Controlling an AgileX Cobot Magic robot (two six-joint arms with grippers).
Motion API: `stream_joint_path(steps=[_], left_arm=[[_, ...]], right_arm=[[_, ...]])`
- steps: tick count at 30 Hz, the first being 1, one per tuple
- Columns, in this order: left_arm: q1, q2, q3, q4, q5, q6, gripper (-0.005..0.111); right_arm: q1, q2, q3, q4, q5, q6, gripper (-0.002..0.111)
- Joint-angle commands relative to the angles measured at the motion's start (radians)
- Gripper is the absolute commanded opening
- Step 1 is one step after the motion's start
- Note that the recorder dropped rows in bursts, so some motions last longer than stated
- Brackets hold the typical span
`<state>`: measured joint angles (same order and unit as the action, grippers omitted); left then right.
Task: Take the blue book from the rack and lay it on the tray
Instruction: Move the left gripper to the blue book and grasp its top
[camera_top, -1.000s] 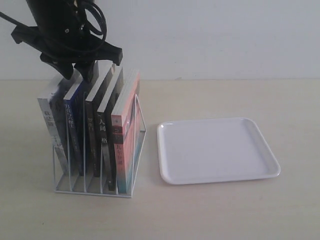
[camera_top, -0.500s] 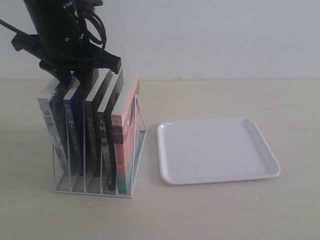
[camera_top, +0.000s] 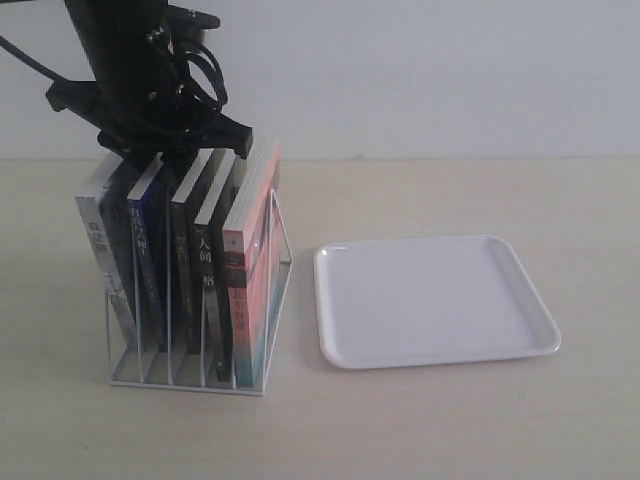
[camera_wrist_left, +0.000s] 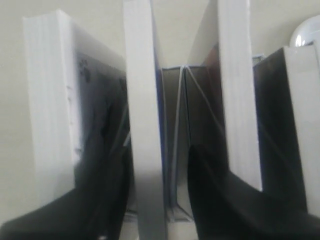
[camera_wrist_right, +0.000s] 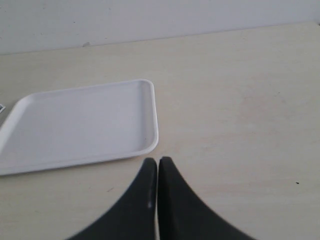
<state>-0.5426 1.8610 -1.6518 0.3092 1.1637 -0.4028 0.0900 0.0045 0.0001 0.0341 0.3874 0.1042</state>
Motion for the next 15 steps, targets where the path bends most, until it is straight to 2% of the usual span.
stream_joint_path(steps=[1, 8, 15], left_arm=[[0.003, 0.000, 0.003, 0.009, -0.007, 0.004, 0.032], [0.003, 0.000, 0.003, 0.022, -0.007, 0.004, 0.011], [0.003, 0.000, 0.003, 0.024, -0.005, 0.004, 0.010]], right_arm=[[0.000, -0.005, 0.000, -0.002, -0.008, -0.009, 0.000], [0.000, -0.005, 0.000, -0.002, -0.008, -0.009, 0.000], [0.000, -0.005, 0.000, -0.002, -0.008, -0.009, 0.000]])
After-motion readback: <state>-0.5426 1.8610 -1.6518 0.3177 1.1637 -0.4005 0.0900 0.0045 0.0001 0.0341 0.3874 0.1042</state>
